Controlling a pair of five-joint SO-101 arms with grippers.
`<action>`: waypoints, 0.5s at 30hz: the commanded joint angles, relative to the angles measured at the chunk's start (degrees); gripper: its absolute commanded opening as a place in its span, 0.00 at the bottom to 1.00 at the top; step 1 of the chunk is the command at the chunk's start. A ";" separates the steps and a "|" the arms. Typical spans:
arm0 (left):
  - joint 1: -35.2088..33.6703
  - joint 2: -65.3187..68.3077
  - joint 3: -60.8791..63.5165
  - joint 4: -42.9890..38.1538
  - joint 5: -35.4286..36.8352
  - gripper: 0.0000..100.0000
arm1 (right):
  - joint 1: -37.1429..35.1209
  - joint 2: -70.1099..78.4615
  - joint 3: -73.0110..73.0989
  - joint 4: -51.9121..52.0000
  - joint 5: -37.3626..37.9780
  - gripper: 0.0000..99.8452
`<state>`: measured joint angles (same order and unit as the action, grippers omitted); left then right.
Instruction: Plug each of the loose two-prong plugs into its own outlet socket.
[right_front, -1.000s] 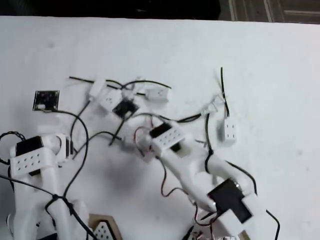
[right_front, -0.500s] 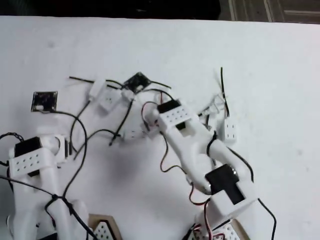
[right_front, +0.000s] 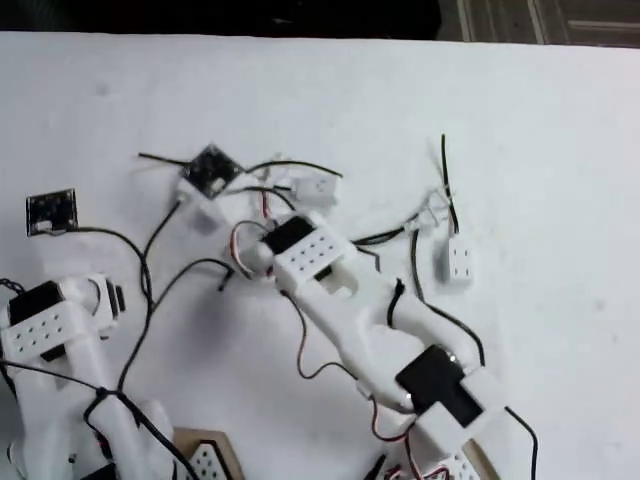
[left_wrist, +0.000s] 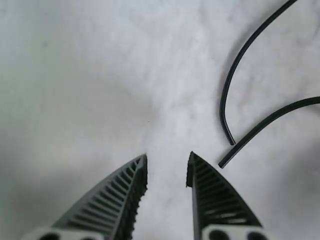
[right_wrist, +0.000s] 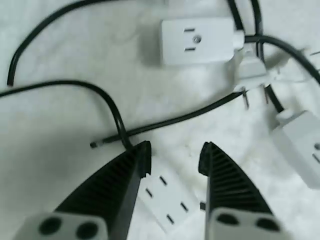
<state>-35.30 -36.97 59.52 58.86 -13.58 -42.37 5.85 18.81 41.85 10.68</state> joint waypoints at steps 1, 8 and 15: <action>-0.84 -1.80 -1.85 -1.14 0.53 0.14 | -1.01 2.86 -5.10 -3.21 -0.97 0.14; -0.84 -1.80 -1.85 -1.14 0.53 0.14 | -2.07 15.25 -13.45 -3.21 -1.41 0.14; -0.84 -1.80 -1.85 -1.14 0.53 0.14 | -4.79 18.86 -16.97 3.56 -1.05 0.14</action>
<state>-35.74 -36.97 59.52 58.59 -13.58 -45.27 25.27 5.01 41.58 9.80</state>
